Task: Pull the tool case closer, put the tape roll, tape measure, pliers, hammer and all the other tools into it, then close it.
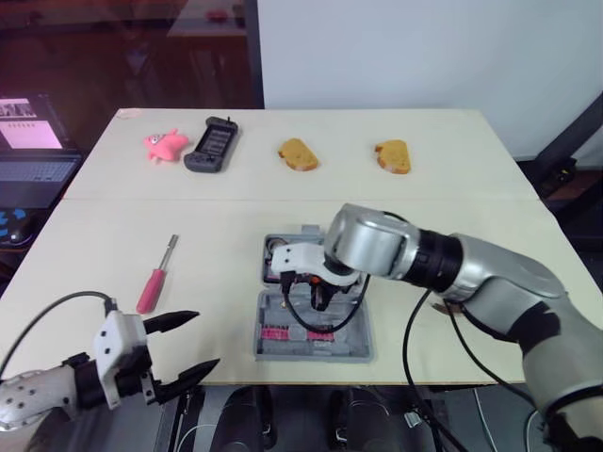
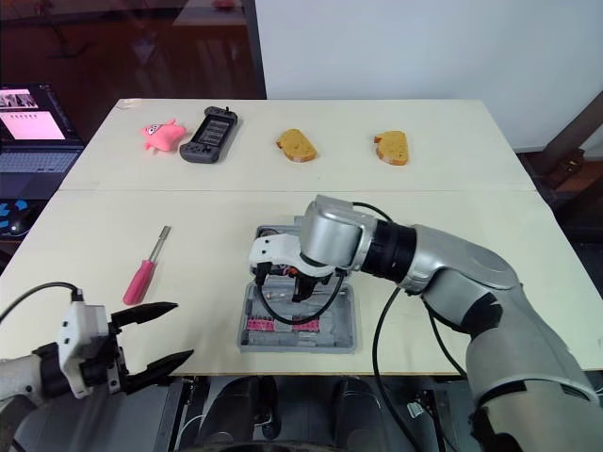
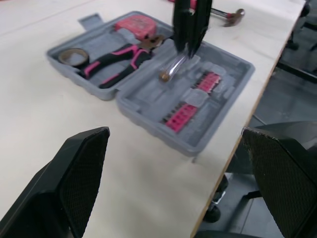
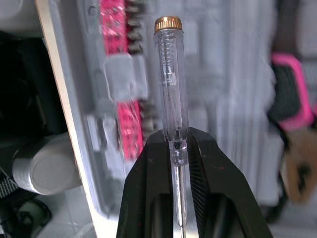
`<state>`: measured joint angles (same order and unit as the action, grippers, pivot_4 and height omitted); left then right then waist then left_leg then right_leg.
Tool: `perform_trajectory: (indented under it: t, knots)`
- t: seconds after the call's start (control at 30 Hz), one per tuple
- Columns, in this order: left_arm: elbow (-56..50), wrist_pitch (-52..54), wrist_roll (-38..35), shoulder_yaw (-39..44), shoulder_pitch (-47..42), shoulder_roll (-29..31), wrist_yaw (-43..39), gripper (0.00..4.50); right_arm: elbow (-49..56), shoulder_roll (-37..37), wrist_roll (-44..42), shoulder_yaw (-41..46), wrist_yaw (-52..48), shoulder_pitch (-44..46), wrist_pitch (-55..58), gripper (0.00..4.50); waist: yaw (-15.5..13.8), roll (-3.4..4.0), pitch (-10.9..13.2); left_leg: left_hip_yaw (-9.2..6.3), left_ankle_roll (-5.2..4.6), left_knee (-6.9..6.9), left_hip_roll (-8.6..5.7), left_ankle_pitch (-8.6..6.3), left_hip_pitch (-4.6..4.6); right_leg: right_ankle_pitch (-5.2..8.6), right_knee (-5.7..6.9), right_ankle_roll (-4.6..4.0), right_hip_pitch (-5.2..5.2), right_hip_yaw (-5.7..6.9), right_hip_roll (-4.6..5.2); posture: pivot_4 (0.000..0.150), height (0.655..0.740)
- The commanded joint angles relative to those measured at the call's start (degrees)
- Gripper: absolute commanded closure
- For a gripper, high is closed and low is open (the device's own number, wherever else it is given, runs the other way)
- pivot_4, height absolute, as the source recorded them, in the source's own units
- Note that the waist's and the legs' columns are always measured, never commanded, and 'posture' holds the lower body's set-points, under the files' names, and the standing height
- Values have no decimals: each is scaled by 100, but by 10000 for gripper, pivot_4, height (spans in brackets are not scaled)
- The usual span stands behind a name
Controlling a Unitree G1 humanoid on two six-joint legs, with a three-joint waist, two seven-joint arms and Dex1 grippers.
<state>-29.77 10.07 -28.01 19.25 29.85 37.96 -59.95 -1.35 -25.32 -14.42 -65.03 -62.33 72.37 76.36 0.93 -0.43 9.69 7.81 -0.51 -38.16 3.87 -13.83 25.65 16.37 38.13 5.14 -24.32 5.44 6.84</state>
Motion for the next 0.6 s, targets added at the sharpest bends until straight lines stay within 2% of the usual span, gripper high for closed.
perform_trajectory:
  t: [0.03,0.27,0.6]
  knots:
    - [-27,-182,236,-258,-162,-157,302,0,-226,27,207,-33,98,21,-189,44880,-7,0,0,0,0,-1,-1,0,2,0,0,0,-1,0,0,1500,7188]
    - [183,-435,587,-770,-82,-348,455,0,-611,399,486,-114,265,25,-373,44880,98,-2,-1,9,1,6,2,1,3,-1,6,-2,9,0,-4,1500,7188]
    - [313,-565,598,-834,-43,-331,556,0,-1002,826,596,-11,276,11,-403,44880,156,-2,-1,7,2,6,5,1,6,0,5,-2,-7,1,-4,1500,7188]
